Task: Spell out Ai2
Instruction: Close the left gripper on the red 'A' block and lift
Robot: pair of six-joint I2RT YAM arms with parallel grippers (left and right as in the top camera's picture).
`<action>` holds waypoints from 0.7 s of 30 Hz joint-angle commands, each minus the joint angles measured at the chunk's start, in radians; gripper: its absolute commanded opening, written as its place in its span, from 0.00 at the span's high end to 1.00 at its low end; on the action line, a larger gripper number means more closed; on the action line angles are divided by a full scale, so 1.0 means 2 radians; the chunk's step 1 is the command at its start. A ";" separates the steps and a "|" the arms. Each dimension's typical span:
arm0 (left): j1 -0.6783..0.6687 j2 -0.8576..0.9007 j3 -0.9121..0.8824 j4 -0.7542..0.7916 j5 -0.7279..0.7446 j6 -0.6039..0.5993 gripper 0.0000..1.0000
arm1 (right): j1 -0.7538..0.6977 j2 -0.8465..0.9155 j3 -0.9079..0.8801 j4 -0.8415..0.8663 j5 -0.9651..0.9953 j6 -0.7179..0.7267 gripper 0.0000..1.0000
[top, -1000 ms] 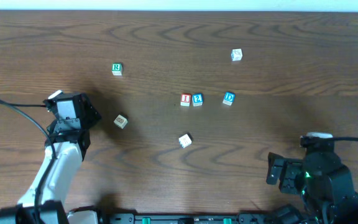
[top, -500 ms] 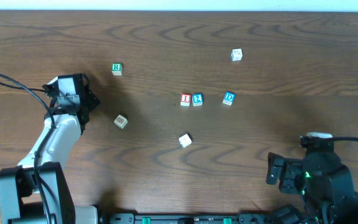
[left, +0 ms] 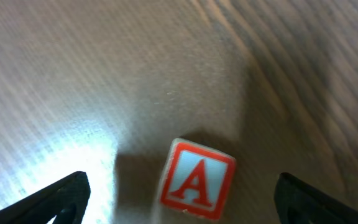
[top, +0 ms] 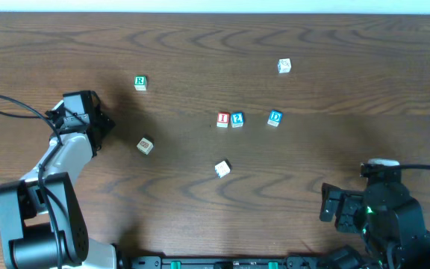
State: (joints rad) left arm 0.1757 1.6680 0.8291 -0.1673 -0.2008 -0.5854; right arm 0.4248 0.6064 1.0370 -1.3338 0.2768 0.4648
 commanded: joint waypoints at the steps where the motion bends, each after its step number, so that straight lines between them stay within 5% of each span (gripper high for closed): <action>1: 0.001 0.009 0.009 0.008 0.006 0.021 0.02 | -0.009 -0.002 -0.001 0.001 0.000 0.009 0.01; 4: 0.001 0.012 0.009 0.013 0.006 0.033 0.00 | -0.009 -0.002 -0.001 0.001 0.000 0.009 0.01; 18: 0.001 0.023 0.009 0.015 0.006 0.035 0.48 | -0.009 -0.002 -0.001 0.001 0.000 0.009 0.01; 21: 0.001 0.023 0.009 0.015 0.006 0.035 0.51 | -0.009 -0.002 -0.001 0.001 0.000 0.009 0.00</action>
State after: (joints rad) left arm 0.1757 1.7020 0.8291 -0.1368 -0.1856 -0.5205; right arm 0.4248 0.6064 1.0370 -1.3338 0.2768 0.4667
